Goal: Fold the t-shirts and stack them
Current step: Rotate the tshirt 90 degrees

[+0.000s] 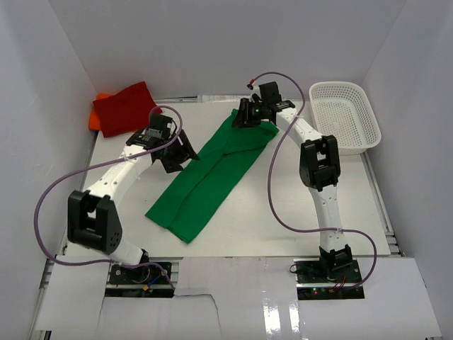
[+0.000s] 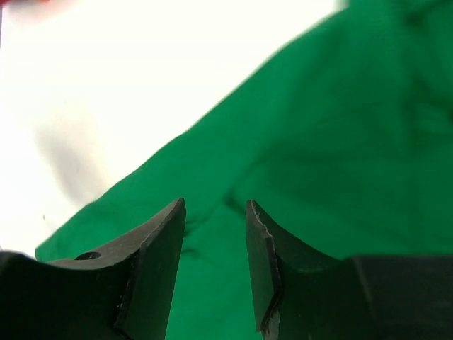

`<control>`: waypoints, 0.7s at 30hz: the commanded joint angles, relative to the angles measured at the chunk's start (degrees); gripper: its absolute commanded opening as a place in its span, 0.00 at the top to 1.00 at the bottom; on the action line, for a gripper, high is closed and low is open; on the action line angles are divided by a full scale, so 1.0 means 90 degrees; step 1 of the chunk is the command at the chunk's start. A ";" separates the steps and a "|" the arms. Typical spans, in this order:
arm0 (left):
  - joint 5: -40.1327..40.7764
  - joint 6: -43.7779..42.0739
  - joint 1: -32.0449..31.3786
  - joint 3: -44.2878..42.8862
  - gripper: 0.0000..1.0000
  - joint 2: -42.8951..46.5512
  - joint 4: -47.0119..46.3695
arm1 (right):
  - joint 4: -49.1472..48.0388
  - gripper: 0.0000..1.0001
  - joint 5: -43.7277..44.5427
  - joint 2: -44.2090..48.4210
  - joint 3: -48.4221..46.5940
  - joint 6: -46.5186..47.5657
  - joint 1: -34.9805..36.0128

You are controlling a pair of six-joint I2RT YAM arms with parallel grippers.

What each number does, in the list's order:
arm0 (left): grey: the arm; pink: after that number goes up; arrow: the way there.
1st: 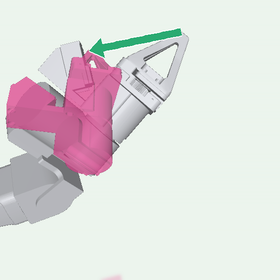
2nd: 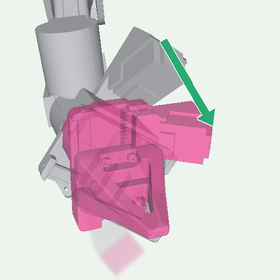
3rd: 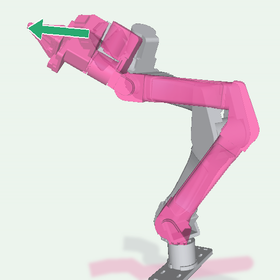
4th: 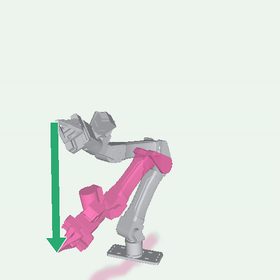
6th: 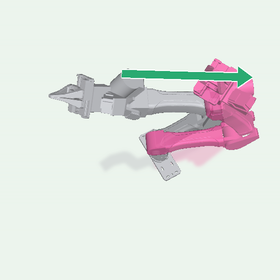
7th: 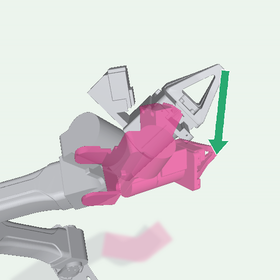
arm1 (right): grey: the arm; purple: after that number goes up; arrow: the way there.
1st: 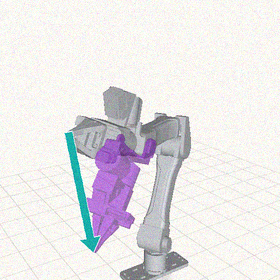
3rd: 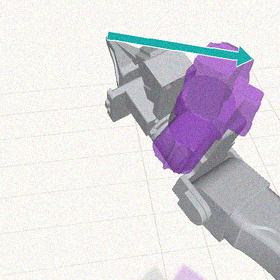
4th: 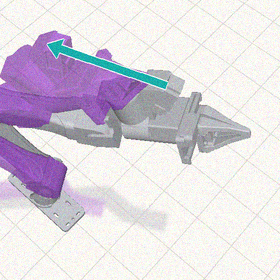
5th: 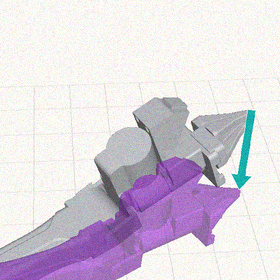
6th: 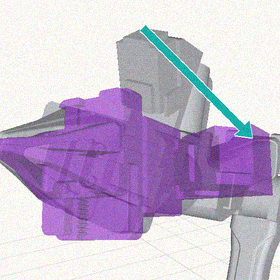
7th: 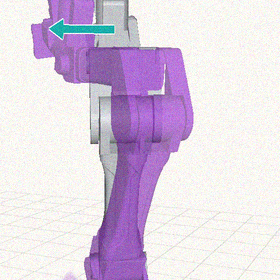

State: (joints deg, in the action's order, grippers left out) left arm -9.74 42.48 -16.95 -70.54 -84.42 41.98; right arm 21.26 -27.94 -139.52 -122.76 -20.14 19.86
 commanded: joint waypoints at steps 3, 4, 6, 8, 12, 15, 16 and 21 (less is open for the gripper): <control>-0.0080 -0.0355 -0.0060 -0.0285 0.22 -0.0960 -0.0786 | 0.0879 0.54 0.0507 0.0328 0.0125 0.0743 0.0557; -0.0109 -0.0393 -0.0050 -0.0413 0.22 -0.1319 -0.0874 | 0.0977 0.53 0.0623 0.0269 0.0047 0.0821 0.0615; -0.0139 -0.0442 -0.0060 -0.0763 0.23 -0.1644 -0.0856 | 0.1202 0.49 0.0702 0.0044 -0.0245 0.0861 0.0704; -0.0061 -0.0511 -0.0080 -0.0892 0.23 -0.1937 -0.0865 | 0.1222 0.46 0.0732 -0.0131 -0.0334 0.0880 0.0762; 0.0047 -0.0598 -0.0089 -0.0970 0.23 -0.2162 -0.0865 | 0.1261 0.44 0.0927 -0.0346 -0.0500 0.0871 0.0831; -0.0002 -0.0628 -0.0089 -0.0902 0.23 -0.2241 -0.0875 | 0.1320 0.44 0.1151 -0.0444 -0.0501 0.0929 0.0889; -0.0012 -0.0628 -0.0089 -0.0873 0.23 -0.2241 -0.0885 | 0.1330 0.44 0.1297 -0.0435 -0.0452 0.0968 0.0918; 0.0008 -0.0667 -0.0089 -0.0746 0.23 -0.2114 -0.0924 | 0.1349 0.44 0.1786 -0.0192 -0.0120 0.1144 0.1065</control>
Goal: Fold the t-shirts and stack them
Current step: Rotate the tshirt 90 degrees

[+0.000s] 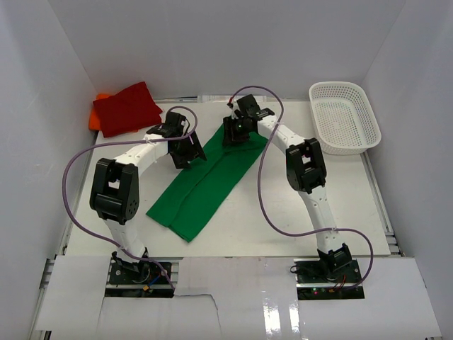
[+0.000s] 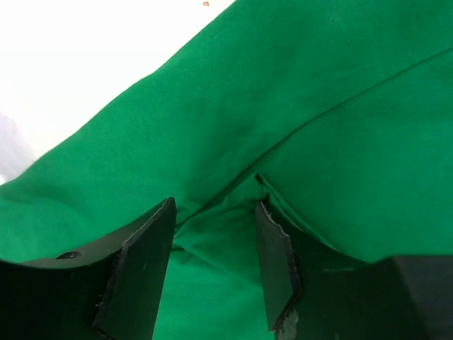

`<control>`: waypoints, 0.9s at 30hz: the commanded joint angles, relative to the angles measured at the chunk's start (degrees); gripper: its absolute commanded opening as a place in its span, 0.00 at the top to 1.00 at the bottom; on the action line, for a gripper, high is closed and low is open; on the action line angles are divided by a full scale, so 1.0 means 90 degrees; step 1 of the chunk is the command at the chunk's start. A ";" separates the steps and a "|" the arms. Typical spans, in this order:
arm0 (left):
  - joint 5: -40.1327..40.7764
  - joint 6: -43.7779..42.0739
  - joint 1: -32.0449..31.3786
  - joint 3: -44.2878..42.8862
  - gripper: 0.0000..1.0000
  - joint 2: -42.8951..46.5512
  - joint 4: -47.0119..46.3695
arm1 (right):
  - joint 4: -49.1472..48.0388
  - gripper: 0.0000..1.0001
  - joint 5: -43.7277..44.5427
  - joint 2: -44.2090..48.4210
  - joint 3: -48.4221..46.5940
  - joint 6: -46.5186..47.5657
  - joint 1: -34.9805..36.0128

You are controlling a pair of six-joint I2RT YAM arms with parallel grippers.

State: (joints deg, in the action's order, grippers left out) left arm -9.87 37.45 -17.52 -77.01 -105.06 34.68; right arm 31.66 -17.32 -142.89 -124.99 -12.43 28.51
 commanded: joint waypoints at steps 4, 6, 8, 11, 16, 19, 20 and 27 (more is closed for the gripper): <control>0.0042 -0.0118 -0.0036 0.0012 0.23 0.0169 -0.0122 | 0.0486 0.51 0.1190 0.0339 0.0089 0.0365 0.0230; 0.0013 -0.0118 -0.0026 0.0032 0.23 0.0130 -0.0132 | 0.0738 0.52 0.1367 0.0310 -0.0028 0.0423 0.0308; -0.0036 -0.0099 -0.0036 0.0051 0.23 0.0101 -0.0152 | 0.0857 0.65 0.1680 0.0252 -0.0145 0.0443 0.0406; -0.0036 -0.0089 -0.0046 0.0100 0.23 0.0130 -0.0181 | 0.0887 0.82 0.1876 0.0252 -0.0087 0.0463 0.0513; 0.0013 -0.0118 -0.0065 0.0188 0.23 0.0179 -0.0191 | 0.0770 0.91 0.2207 0.0465 0.0137 0.0433 0.0640; -0.0007 -0.0118 -0.0075 0.0217 0.23 0.0179 -0.0210 | 0.0575 0.92 0.2315 0.0748 0.0420 0.0443 0.0670; -0.0007 -0.0109 -0.0085 0.0227 0.23 0.0169 -0.0220 | 0.0545 0.92 0.2354 0.0817 0.0460 0.0453 0.0680; -0.0036 -0.0118 -0.0133 0.0246 0.23 0.0081 -0.0259 | 0.0379 0.92 0.2686 0.1569 0.1093 0.0502 0.0855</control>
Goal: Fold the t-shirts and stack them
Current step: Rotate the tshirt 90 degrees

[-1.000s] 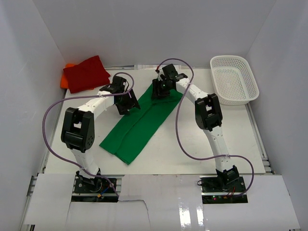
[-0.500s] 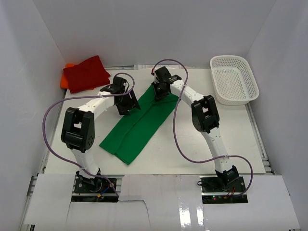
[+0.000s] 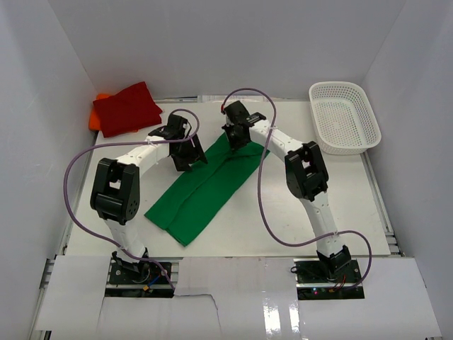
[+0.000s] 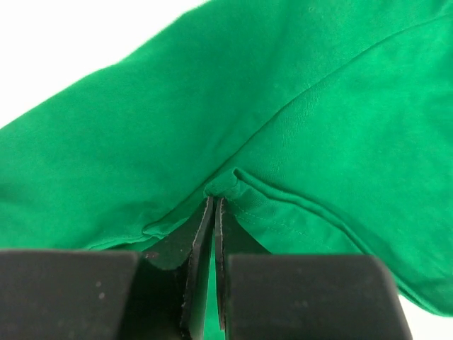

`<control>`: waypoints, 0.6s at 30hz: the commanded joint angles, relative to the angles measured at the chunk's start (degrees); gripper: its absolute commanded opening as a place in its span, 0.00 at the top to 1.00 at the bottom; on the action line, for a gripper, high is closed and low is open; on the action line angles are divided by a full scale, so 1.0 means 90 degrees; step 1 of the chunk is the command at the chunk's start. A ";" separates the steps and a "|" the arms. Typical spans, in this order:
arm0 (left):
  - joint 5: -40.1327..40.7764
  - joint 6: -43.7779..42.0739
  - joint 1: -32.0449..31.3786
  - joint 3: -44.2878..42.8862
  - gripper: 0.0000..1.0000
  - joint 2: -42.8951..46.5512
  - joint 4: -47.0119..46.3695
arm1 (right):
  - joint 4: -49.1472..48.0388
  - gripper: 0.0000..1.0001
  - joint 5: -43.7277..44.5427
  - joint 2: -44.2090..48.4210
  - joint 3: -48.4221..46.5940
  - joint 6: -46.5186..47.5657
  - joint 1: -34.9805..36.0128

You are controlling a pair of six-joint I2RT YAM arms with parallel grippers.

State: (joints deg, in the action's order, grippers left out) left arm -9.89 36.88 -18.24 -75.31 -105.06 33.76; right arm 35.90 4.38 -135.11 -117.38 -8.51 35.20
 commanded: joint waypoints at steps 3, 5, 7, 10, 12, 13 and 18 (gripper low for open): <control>-0.0044 -0.0055 -0.0073 0.0067 0.23 0.0032 -0.0167 | -0.0423 0.91 0.0372 0.1154 0.1038 -0.0011 0.0210; -0.0053 -0.0065 -0.0073 0.0076 0.23 0.0013 -0.0167 | -0.0570 0.91 0.0431 0.1466 0.1632 -0.0089 0.0268; -0.0044 -0.0075 -0.0073 0.0096 0.23 0.0003 -0.0167 | -0.0620 0.88 0.0489 0.1691 0.1957 -0.0313 0.0356; -0.0024 -0.0114 -0.0073 0.0096 0.23 -0.0026 -0.0177 | -0.0726 0.79 0.0451 0.2041 0.2601 -0.0674 0.0532; -0.0034 -0.0123 -0.0083 0.0096 0.23 -0.0046 -0.0177 | -0.0941 0.51 0.0383 0.2218 0.3051 -0.0792 0.0687; -0.0063 -0.0133 -0.0083 0.0086 0.23 -0.0075 -0.0177 | -0.0990 0.44 0.0344 0.2296 0.3130 -0.0908 0.0698; -0.0132 -0.0202 -0.0131 0.0057 0.23 -0.0144 -0.0148 | -0.1049 0.41 0.0722 0.2648 0.3364 -0.0978 0.0718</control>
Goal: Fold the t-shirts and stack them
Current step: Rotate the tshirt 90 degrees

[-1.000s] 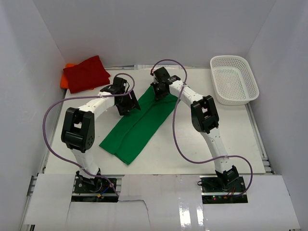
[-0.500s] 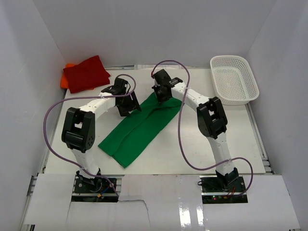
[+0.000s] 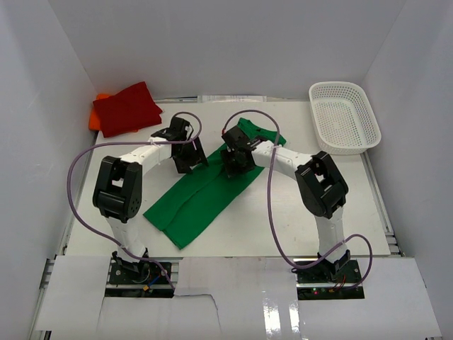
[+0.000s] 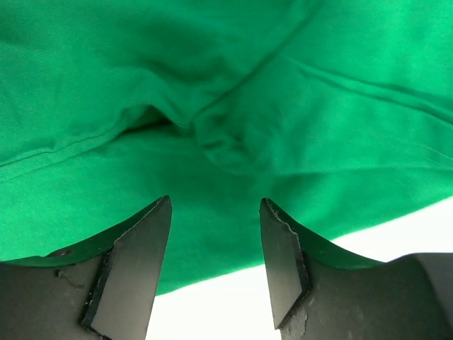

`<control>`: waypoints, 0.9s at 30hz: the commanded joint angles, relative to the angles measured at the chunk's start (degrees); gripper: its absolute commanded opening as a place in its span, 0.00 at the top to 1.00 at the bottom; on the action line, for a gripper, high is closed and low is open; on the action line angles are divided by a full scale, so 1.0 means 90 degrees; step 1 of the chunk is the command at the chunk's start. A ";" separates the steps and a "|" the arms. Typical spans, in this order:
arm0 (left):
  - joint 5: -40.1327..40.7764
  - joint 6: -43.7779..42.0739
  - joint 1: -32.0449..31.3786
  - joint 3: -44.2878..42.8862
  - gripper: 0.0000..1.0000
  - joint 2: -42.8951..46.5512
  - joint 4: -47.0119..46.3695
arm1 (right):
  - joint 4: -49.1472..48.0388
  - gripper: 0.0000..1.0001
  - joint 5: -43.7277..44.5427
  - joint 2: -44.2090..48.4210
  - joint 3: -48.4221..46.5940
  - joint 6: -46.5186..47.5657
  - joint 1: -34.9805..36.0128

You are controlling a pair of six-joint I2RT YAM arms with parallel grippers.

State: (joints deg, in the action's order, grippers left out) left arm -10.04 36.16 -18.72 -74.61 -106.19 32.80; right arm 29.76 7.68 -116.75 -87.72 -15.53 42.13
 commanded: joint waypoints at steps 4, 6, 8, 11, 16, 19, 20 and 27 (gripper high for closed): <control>-0.0124 -0.0122 -0.0117 0.0232 0.23 0.0031 0.0028 | -0.0211 0.43 0.0582 0.0667 -0.0242 0.0016 -0.0198; -0.0124 -0.0092 -0.0166 0.0457 0.23 0.0275 0.0028 | -0.0133 0.44 0.0562 0.0726 -0.0331 0.0026 -0.0335; -0.0124 -0.0063 -0.0224 0.0886 0.23 0.0528 0.0028 | -0.0123 0.45 0.0504 0.0775 -0.0283 0.0036 -0.0442; -0.0153 -0.0004 -0.0312 0.1433 0.22 0.1172 0.0028 | 0.0120 0.47 0.0717 0.0678 -0.0166 -0.0071 -0.0550; -0.0251 0.0064 -0.0439 0.1922 0.22 0.2208 0.0252 | -0.0073 0.51 0.0553 0.0599 0.0400 -0.0140 -0.0881; -0.0300 0.0083 -0.0508 0.2108 0.22 0.2453 0.0408 | -0.0249 0.52 0.0465 0.0404 0.0392 -0.0081 -0.0970; -0.0300 0.0093 -0.0547 0.2186 0.22 0.2492 0.0428 | -0.0288 0.53 0.0387 0.0249 0.0285 -0.0052 -0.1018; -0.0281 0.0259 -0.0781 0.2683 0.22 0.2434 0.0311 | -0.0269 0.54 0.0026 -0.0845 -0.0818 0.0094 -0.1311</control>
State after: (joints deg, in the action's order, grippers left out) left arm -12.08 37.52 -24.91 -52.45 -85.01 35.68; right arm 30.17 9.98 -120.90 -90.15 -15.68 31.31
